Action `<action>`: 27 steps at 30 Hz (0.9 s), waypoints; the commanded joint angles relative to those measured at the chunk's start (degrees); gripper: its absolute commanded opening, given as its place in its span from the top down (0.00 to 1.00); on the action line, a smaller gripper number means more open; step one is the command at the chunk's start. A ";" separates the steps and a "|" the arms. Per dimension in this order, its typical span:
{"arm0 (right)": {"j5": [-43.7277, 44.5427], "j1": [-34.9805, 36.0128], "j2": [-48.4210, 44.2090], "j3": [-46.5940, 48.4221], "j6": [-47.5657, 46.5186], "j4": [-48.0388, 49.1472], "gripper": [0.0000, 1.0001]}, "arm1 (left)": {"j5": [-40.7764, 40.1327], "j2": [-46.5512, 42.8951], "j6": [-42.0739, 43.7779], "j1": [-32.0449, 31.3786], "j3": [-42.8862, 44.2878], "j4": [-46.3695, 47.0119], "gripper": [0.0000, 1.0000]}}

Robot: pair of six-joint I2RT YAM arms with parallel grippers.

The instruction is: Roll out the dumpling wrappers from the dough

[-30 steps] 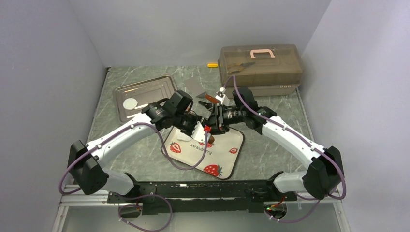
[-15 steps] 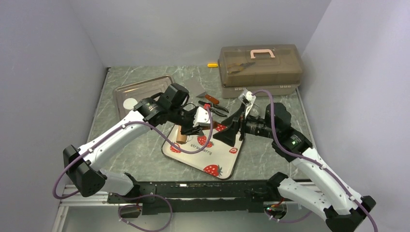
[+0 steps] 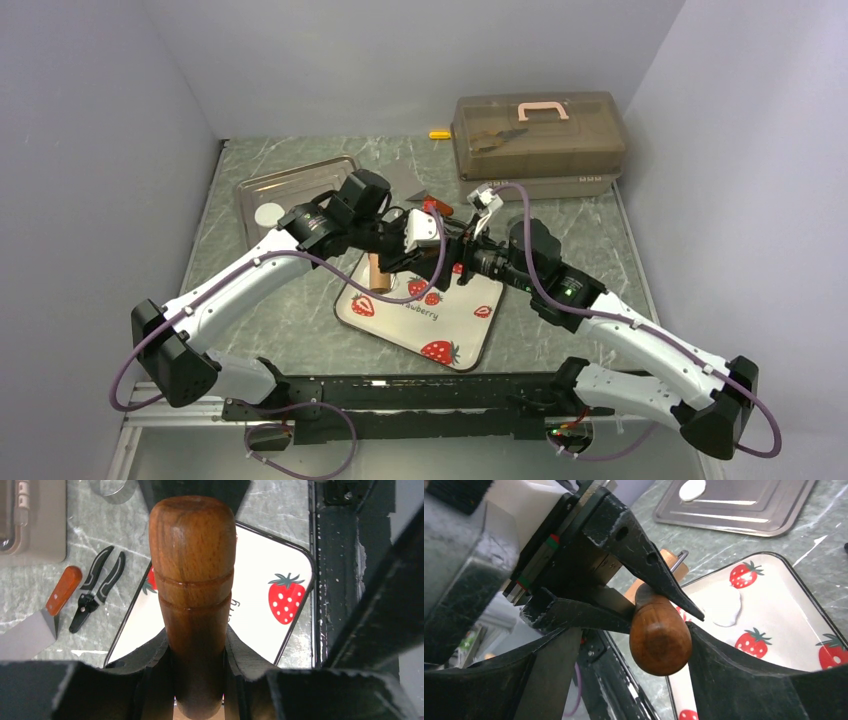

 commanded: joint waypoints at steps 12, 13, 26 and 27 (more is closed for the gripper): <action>16.03 -3.34 -4.76 -1.02 13.32 3.96 0.32 | -2.59 -1.27 -5.68 -0.19 1.26 6.19 1.00; 16.56 -3.22 -4.21 -1.26 15.36 4.63 0.31 | -3.31 -1.19 -6.49 -0.22 1.26 6.66 1.00; 23.29 -1.09 4.78 1.83 21.70 10.94 0.30 | -10.55 0.29 -14.16 -0.25 3.54 10.79 1.00; 23.33 -0.96 5.48 2.30 21.89 11.08 0.31 | -11.31 0.66 -14.55 -0.25 4.21 11.07 1.00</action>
